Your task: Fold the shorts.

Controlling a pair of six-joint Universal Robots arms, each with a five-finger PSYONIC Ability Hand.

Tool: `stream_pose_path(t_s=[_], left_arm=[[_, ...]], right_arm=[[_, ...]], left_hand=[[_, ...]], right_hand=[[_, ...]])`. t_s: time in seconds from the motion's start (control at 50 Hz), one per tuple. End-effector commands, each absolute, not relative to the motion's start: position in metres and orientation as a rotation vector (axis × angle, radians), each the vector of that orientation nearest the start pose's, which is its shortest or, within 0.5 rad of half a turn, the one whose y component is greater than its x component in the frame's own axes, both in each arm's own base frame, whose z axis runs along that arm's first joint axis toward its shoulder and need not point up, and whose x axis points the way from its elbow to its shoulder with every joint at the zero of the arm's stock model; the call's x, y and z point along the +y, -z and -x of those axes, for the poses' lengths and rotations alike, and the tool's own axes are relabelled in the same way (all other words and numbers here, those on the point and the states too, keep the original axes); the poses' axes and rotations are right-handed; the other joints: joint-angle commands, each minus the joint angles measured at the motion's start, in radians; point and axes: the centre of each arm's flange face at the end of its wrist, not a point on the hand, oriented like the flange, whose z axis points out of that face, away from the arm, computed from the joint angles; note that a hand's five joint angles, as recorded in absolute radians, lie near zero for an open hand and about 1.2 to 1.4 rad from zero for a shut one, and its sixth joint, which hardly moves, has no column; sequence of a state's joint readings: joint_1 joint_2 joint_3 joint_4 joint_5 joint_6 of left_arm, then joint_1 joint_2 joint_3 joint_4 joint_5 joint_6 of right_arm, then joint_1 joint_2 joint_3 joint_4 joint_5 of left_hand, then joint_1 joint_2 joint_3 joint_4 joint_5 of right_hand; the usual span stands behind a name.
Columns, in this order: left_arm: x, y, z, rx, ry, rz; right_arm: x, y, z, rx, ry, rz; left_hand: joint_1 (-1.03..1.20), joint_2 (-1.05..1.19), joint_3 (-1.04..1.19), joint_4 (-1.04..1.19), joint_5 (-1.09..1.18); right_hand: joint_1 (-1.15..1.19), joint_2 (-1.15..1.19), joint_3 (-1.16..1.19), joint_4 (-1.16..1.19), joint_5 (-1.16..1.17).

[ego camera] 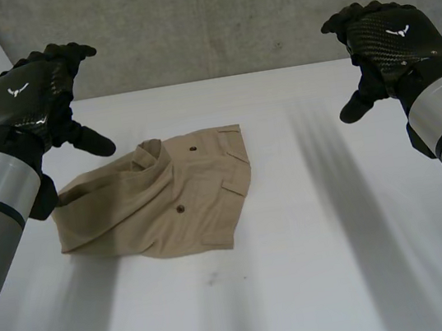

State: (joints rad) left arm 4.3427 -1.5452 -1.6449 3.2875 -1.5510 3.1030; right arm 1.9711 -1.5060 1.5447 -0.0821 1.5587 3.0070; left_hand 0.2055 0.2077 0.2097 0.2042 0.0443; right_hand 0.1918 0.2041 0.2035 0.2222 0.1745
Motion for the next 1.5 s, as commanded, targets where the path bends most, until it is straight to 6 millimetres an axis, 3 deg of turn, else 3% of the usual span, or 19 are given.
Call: stream_pose_path(t_s=[0.02, 0.24, 0.4, 0.5, 0.66, 0.76, 0.78, 0.84, 0.86, 0.98, 1.14, 1.16, 1.22, 1.24, 1.32, 1.44, 1.46, 1.48, 1.5], left_arm=[[-0.240, -0.306, 0.235, 2.323, 2.522, -0.416], [-0.248, -0.290, 0.239, 2.378, 2.458, -0.427], [-0.267, -0.260, 0.246, 2.453, 2.352, -0.448], [-0.286, -0.220, 0.254, 2.467, 2.187, -0.584], [-0.306, -0.178, 0.261, 2.448, 2.017, -0.746], [-0.314, -0.160, 0.265, 2.455, 1.967, -0.784], [-0.316, -0.157, 0.266, 2.457, 1.960, -0.791], [-0.323, -0.155, 0.269, 2.449, 1.971, -0.792], [-0.324, -0.156, 0.270, 2.446, 1.977, -0.789], [-0.319, -0.177, 0.275, 2.406, 2.044, -0.793], [-0.278, -0.261, 0.293, 2.215, 2.337, -0.841], [-0.266, -0.280, 0.294, 2.166, 2.403, -0.848], [-0.246, -0.304, 0.293, 2.103, 2.485, -0.859], [-0.235, -0.317, 0.293, 2.061, 2.537, -0.863], [-0.218, -0.334, 0.288, 2.006, 2.602, -0.859], [-0.212, -0.335, 0.286, 2.001, 2.609, -0.862], [-0.211, -0.335, 0.286, 2.001, 2.610, -0.864], [-0.210, -0.336, 0.287, 2.000, 2.614, -0.869], [-0.208, -0.335, 0.289, 2.003, 2.616, -0.879]], right_arm=[[-0.247, -0.306, -0.249, 1.966, 2.115, 0.554], [-0.246, -0.306, -0.249, 1.964, 2.113, 0.557], [-0.246, -0.306, -0.249, 1.963, 2.113, 0.560], [-0.246, -0.306, -0.249, 1.965, 2.122, 0.577], [-0.246, -0.305, -0.249, 1.968, 2.120, 0.583], [-0.245, -0.304, -0.249, 1.969, 2.119, 0.583], [-0.245, -0.304, -0.249, 1.969, 2.119, 0.583], [-0.245, -0.304, -0.249, 1.972, 2.118, 0.582], [-0.246, -0.304, -0.249, 1.974, 2.117, 0.583], [-0.250, -0.306, -0.246, 1.971, 2.134, 0.569], [-0.260, -0.312, -0.240, 1.977, 2.162, 0.537], [-0.266, -0.312, -0.236, 1.993, 2.163, 0.525], [-0.273, -0.308, -0.237, 2.014, 2.126, 0.539], [-0.275, -0.302, -0.240, 2.028, 2.067, 0.565], [-0.280, -0.286, -0.254, 2.042, 1.863, 0.600], [-0.291, -0.256, -0.277, 2.027, 1.438, 0.474], [-0.291, -0.256, -0.277, 2.027, 1.437, 0.474], [-0.293, -0.238, -0.285, 2.030, 1.269, 0.426], [-0.295, -0.231, -0.287, 2.032, 1.219, 0.409]], left_hand=[[-0.018, -0.021, -0.023, -0.017, -0.032], [-0.015, -0.018, -0.020, -0.014, -0.029], [-0.007, -0.009, -0.011, -0.005, -0.020], [0.008, 0.006, 0.004, 0.009, -0.005], [0.061, 0.058, 0.056, 0.062, 0.047], [0.214, 0.211, 0.209, 0.215, 0.200], [0.359, 0.357, 0.355, 0.360, 0.346], [1.106, 1.104, 1.102, 1.108, 1.093], [1.190, 1.188, 1.186, 1.191, 1.177], [1.191, 1.189, 1.187, 1.192, 1.177], [1.191, 1.189, 1.187, 1.192, 1.177], [1.191, 1.189, 1.187, 1.192, 1.177], [1.191, 1.189, 1.187, 1.192, 1.177], [1.191, 1.189, 1.187, 1.192, 1.177], [1.191, 1.189, 1.187, 1.192, 1.177], [1.191, 1.189, 1.187, 1.192, 1.177], [1.191, 1.189, 1.187, 1.192, 1.177], [1.191, 1.189, 1.187, 1.192, 1.177], [1.191, 1.189, 1.187, 1.192, 1.177]], right_hand=[[-0.017, -0.030, -0.029, -0.048, -0.174], [-0.017, -0.030, -0.029, -0.048, -0.174], [-0.017, -0.030, -0.029, -0.048, -0.174], [-0.017, -0.030, -0.029, -0.048, -0.174], [-0.017, -0.030, -0.029, -0.048, -0.174], [-0.017, -0.030, -0.029, -0.048, -0.174], [-0.017, -0.030, -0.029, -0.048, -0.174], [-0.017, -0.030, -0.029, -0.048, -0.174], [-0.017, -0.030, -0.029, -0.048, -0.174], [-0.017, -0.030, -0.029, -0.048, -0.174], [-0.017, -0.030, -0.029, -0.048, -0.174], [-0.017, -0.030, -0.029, -0.048, -0.174], [-0.017, -0.030, -0.029, -0.048, -0.174], [-0.017, -0.030, -0.029, -0.048, -0.174], [-0.017, -0.030, -0.029, -0.048, -0.174], [-0.017, -0.030, -0.029, -0.048, -0.174], [-0.017, -0.030, -0.029, -0.048, -0.174], [-0.017, -0.030, -0.029, -0.048, -0.174], [-0.017, -0.030, -0.029, -0.048, -0.174]])
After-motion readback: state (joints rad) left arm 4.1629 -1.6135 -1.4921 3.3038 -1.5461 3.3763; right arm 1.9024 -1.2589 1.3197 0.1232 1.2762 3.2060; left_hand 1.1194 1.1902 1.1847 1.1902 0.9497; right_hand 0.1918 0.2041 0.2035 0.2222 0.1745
